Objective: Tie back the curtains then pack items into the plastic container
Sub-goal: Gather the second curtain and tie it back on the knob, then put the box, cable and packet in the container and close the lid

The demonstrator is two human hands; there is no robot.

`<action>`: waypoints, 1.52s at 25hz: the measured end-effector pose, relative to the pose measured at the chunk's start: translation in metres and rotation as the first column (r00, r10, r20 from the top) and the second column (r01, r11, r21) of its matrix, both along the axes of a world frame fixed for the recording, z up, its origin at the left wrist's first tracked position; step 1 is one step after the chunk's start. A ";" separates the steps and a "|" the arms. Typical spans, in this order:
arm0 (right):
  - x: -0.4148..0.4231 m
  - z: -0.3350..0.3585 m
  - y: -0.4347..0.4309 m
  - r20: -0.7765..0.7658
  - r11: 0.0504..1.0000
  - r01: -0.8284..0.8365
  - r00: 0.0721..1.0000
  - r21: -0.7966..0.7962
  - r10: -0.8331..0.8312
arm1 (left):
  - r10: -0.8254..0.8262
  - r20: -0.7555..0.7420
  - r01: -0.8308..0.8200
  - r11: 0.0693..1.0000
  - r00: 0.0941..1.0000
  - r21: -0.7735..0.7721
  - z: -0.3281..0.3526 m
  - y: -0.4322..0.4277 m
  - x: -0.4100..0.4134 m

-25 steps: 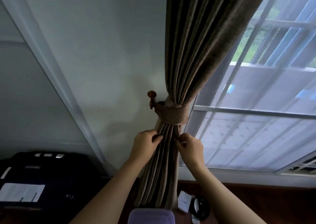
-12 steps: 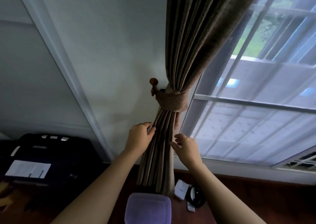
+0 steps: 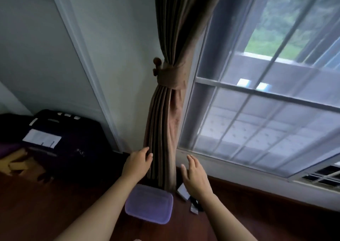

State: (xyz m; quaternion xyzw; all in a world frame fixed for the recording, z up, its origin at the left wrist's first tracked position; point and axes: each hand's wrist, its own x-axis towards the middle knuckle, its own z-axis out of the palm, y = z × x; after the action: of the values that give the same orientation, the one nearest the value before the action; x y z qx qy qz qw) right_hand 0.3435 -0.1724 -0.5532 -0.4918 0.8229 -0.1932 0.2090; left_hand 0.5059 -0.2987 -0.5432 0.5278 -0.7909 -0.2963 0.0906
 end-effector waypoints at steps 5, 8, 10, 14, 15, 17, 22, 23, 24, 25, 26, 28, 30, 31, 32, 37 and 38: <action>-0.017 -0.055 0.063 -0.073 0.990 -0.121 0.989 0.072 0.126 | -0.033 0.178 0.017 0.996 0.984 0.090 -0.073 0.079 0.000; -0.025 -0.103 0.078 -0.089 0.986 -0.126 0.987 0.104 0.136 | -0.005 0.217 -0.015 0.996 0.976 0.091 -0.121 0.095 -0.001; -0.026 -0.151 0.079 -0.086 0.987 -0.108 0.989 0.123 0.119 | 0.013 0.241 -0.034 0.996 0.970 0.081 -0.164 0.096 -0.003; -0.014 -0.269 0.081 -0.080 0.985 -0.103 0.990 0.142 0.115 | 0.017 0.278 -0.036 0.997 0.960 0.063 -0.280 0.095 -0.001; -0.010 -0.304 0.082 -0.080 0.983 -0.103 0.990 0.151 0.116 | 0.013 0.294 -0.033 0.997 0.956 0.064 -0.315 0.095 0.002; -0.005 -0.374 0.082 -0.067 0.977 -0.105 0.991 0.187 0.119 | 0.022 0.324 -0.046 0.997 0.946 0.067 -0.387 0.091 0.009; -0.008 -0.527 0.068 0.009 0.969 -0.102 0.995 0.224 0.103 | 0.108 0.354 -0.126 0.992 0.929 0.029 -0.535 0.057 0.036; -0.009 -0.554 0.064 0.016 0.969 -0.094 0.996 0.228 0.093 | 0.123 0.360 -0.137 0.991 0.925 0.011 -0.560 0.048 0.040; -0.010 -0.580 0.060 0.033 0.970 -0.088 0.996 0.227 0.082 | 0.143 0.359 -0.151 0.988 0.922 -0.006 -0.583 0.038 0.044; -0.011 -0.602 0.054 0.061 0.971 -0.081 0.996 0.225 0.069 | 0.155 0.368 -0.161 0.987 0.917 -0.014 -0.602 0.029 0.049; -0.010 -0.622 0.048 0.090 0.972 -0.071 0.995 0.224 0.052 | 0.167 0.373 -0.167 0.985 0.912 -0.032 -0.620 0.020 0.054; -0.005 -0.652 0.040 0.142 0.979 -0.053 0.990 0.199 0.024 | 0.194 0.384 -0.176 0.981 0.903 -0.081 -0.648 0.005 0.066; 0.001 -0.672 0.033 0.197 0.983 -0.031 0.980 0.183 -0.006 | 0.243 0.384 -0.230 0.970 0.891 -0.080 -0.668 -0.005 0.079; 0.004 -0.679 0.031 0.233 0.982 -0.019 0.972 0.187 -0.026 | 0.279 0.362 -0.279 0.959 0.889 -0.054 -0.672 -0.009 0.083; 0.007 -0.685 0.029 0.275 0.980 -0.013 0.961 0.198 -0.043 | 0.312 0.328 -0.325 0.945 0.892 -0.015 -0.680 -0.013 0.086; 0.007 -0.696 0.034 0.439 0.973 0.023 0.890 0.230 -0.125 | 0.400 0.273 -0.438 0.894 0.875 0.093 -0.686 -0.019 0.094; 0.003 -0.696 0.038 0.459 0.973 0.038 0.877 0.226 -0.140 | 0.436 0.256 -0.479 0.867 0.863 0.139 -0.686 -0.019 0.099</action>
State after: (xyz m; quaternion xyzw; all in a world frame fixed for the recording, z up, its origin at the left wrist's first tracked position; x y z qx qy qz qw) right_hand 0.3467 -0.1345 -1.2488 -0.3665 0.7848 -0.2284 0.4445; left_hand 0.6046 -0.3176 -1.2291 0.7362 -0.6140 -0.2840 0.0193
